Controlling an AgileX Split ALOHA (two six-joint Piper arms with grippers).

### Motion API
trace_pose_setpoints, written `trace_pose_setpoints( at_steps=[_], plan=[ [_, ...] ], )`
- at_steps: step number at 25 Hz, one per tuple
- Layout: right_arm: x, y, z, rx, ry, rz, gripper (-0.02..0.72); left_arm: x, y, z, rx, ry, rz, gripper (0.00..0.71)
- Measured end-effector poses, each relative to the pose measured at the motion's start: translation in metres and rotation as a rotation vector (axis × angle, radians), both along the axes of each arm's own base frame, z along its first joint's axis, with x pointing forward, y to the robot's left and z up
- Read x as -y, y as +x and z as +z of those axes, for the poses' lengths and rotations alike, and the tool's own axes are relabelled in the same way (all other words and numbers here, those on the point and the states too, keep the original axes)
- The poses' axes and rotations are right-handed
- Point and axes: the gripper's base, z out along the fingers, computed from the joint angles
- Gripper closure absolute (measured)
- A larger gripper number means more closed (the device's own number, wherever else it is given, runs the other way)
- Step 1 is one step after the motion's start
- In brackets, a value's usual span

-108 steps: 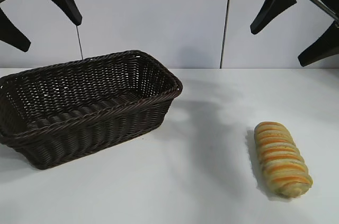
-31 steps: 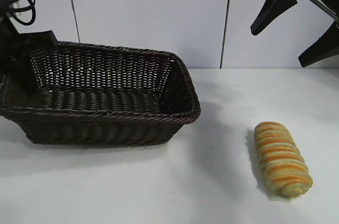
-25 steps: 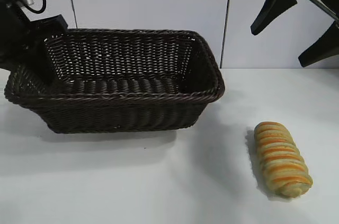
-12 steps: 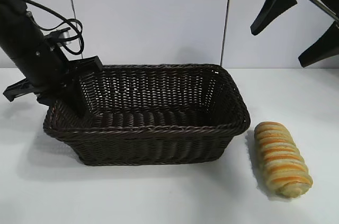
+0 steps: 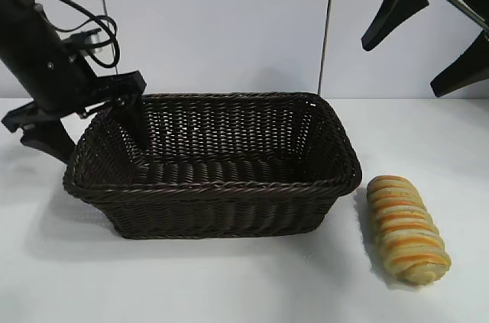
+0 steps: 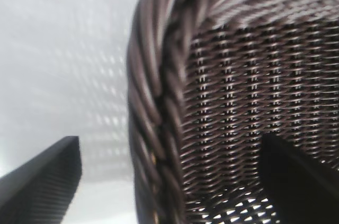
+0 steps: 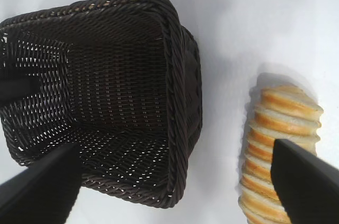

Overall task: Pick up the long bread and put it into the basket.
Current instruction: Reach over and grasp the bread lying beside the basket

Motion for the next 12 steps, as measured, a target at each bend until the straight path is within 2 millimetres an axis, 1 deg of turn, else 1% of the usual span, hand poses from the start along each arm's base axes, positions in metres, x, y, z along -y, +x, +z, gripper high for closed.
trace_pose_setpoints(
  at_steps=[5, 7, 9, 12],
  plan=[
    [0.000, 0.000, 0.000, -0.002, 0.000, 0.001, 0.008, -0.057, 0.010, 0.045, 0.047, 0.124, 0.084, 0.016],
    [0.000, 0.000, 0.000, -0.002, 0.000, 0.001, 0.008, -0.082, 0.010, 0.057, 0.050, 0.176, 0.130, 0.016],
    [0.000, 0.000, 0.000, -0.002, 0.000, 0.001, 0.008, -0.112, 0.008, 0.066, 0.053, 0.226, 0.193, 0.016],
    [0.000, 0.000, 0.000, -0.002, 0.000, 0.001, 0.008, -0.162, -0.001, 0.072, 0.038, 0.310, 0.298, 0.016]
  ],
)
